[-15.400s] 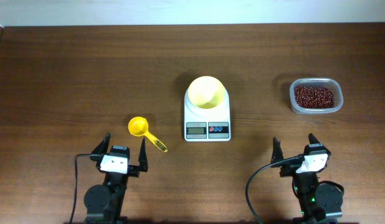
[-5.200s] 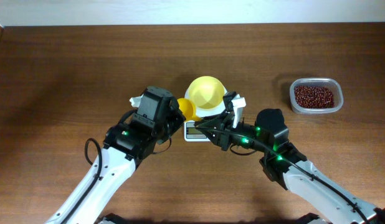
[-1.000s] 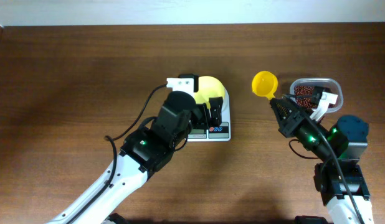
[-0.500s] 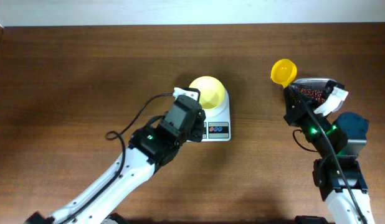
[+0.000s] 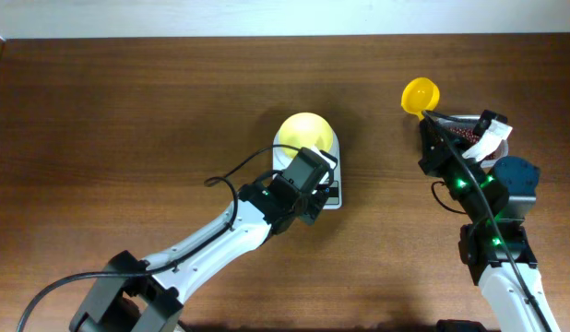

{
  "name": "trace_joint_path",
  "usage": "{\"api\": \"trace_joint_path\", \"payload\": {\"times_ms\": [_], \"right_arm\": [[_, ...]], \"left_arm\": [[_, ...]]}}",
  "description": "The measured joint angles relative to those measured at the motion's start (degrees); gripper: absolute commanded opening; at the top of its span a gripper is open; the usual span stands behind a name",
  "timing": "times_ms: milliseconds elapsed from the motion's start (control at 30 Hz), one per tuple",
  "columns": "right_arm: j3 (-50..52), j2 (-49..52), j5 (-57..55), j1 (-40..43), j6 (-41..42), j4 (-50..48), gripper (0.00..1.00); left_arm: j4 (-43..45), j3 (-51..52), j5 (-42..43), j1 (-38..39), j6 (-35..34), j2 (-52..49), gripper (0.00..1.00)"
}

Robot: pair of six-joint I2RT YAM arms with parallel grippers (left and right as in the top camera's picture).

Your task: Scoop item into bowl and weigh 50g on scale

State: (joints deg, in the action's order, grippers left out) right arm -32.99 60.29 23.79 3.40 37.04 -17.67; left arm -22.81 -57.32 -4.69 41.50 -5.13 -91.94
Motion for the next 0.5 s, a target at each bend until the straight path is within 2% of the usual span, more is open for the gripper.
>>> {"api": "trace_joint_path", "payload": {"times_ms": [167, 500], "right_arm": [[0.00, 0.04, 0.00, 0.00, -0.02, -0.02, 0.04], [0.00, 0.04, 0.00, 0.00, 0.02, -0.02, 0.04]], "left_arm": [[2.97, -0.02, 0.00, 0.00, 2.38, -4.00, 0.00], [6.82, -0.02, -1.16, 0.00, 2.56, -7.19, 0.00]]}}
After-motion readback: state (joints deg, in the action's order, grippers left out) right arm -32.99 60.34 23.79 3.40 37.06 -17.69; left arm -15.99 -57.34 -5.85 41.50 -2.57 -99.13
